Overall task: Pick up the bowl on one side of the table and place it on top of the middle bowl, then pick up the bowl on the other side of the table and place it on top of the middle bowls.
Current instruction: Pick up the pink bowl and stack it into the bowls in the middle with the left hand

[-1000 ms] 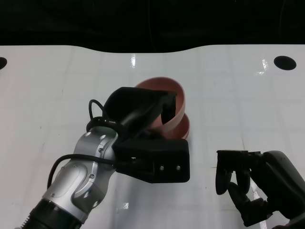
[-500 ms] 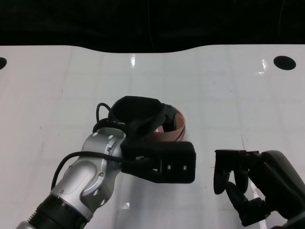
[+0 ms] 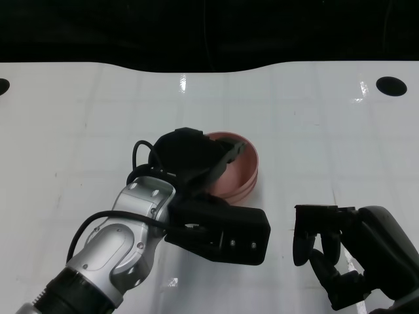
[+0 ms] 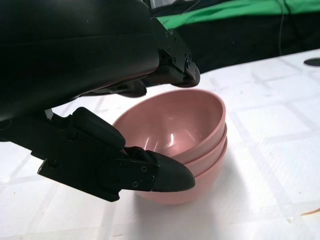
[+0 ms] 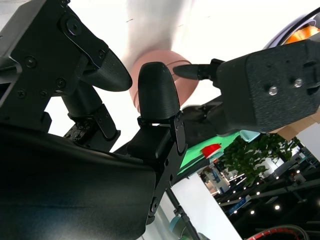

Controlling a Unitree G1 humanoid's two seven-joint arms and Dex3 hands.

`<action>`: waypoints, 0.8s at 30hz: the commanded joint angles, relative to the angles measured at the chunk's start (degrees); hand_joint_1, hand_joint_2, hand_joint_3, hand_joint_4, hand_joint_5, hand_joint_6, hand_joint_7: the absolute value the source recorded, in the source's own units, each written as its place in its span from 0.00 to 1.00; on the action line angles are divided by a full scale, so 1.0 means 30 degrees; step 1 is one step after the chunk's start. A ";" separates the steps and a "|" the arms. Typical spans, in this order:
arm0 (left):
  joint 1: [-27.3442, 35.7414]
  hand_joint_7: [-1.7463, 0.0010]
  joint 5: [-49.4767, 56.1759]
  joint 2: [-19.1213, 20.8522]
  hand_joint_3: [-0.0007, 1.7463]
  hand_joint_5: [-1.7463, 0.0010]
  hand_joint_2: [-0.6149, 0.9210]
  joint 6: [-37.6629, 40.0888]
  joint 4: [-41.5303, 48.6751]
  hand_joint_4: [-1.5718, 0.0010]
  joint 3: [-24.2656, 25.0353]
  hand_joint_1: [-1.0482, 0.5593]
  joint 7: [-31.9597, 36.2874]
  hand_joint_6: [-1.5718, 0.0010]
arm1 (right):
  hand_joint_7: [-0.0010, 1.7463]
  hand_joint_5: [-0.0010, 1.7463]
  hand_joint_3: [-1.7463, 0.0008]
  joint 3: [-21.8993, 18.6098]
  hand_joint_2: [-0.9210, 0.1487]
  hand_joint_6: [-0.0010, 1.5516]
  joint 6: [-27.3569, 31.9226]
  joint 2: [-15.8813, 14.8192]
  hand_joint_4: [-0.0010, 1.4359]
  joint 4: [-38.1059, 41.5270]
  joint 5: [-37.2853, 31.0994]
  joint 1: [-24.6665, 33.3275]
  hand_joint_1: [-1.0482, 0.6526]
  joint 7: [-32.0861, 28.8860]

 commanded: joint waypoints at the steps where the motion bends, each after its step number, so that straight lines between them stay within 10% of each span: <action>1: 0.0582 1.00 -0.0207 0.0464 0.26 0.96 1.00 -0.0407 -0.0386 0.92 0.0305 0.14 0.0714 0.89 | 0.91 1.00 0.05 -0.0028 0.75 0.53 -0.0136 -0.0110 0.67 -0.0062 0.0164 -0.0037 0.54 -0.0056; 14: 0.3669 0.99 -0.2518 0.2109 0.28 0.90 1.00 -0.2540 -0.4523 0.90 0.2905 0.17 0.1522 0.86 | 0.91 1.00 0.05 -0.0095 0.75 0.54 -0.0145 -0.0220 0.67 0.0243 0.0227 -0.0187 0.54 0.0025; 17: 0.4721 0.98 -0.3825 0.2470 0.25 0.63 1.00 -0.3285 -0.5671 0.98 0.3968 0.20 0.1620 0.83 | 0.91 1.00 0.05 -0.0129 0.75 0.54 -0.0197 -0.0293 0.67 0.0279 0.0331 -0.0128 0.54 0.0099; 24: 0.7618 0.93 -0.6035 0.3287 0.13 0.48 1.00 -0.6710 -0.6453 0.82 0.6404 0.37 0.3737 0.69 | 0.91 1.00 0.05 -0.0092 0.75 0.54 -0.0557 -0.0264 0.67 0.0854 0.0284 -0.0075 0.55 -0.0159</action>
